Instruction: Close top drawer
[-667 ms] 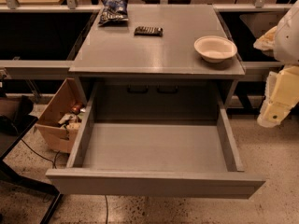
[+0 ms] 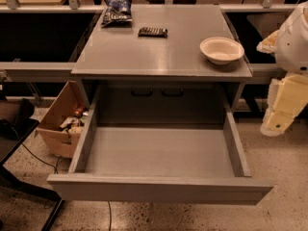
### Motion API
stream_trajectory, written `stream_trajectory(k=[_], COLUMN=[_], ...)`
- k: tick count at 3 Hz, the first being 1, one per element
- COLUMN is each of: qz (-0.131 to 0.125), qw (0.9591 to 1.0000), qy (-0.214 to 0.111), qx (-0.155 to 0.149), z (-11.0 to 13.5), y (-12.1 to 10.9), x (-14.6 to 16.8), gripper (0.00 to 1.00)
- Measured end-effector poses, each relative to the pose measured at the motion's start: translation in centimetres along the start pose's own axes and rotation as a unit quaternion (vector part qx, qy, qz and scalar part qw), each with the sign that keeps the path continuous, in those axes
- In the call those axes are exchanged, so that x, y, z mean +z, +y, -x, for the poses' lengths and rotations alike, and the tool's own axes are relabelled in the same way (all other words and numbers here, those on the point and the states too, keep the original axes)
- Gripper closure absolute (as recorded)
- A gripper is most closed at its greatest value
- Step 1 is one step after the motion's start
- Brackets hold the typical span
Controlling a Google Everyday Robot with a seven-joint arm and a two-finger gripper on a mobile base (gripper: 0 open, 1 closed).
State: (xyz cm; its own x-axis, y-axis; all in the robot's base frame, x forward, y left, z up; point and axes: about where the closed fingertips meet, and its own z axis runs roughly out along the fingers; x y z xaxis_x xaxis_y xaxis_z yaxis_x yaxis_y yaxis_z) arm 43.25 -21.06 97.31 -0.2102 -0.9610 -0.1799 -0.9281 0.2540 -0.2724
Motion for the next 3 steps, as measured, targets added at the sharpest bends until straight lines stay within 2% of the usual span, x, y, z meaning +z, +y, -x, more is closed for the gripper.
stream_trajectory(k=[1, 2, 3], qz=[-0.009, -0.022, -0.028], qw=[0.9999, 0.9997, 0.9995], qy=[0.002, -0.009, -0.014], qx=[-0.008, -0.003, 0.006], z=[-0.1, -0.3, -0.3], y=[2.9, 6.9, 10.8], x=[1.9, 4.8, 8.9], gripper=[0.19, 0.42, 0.65])
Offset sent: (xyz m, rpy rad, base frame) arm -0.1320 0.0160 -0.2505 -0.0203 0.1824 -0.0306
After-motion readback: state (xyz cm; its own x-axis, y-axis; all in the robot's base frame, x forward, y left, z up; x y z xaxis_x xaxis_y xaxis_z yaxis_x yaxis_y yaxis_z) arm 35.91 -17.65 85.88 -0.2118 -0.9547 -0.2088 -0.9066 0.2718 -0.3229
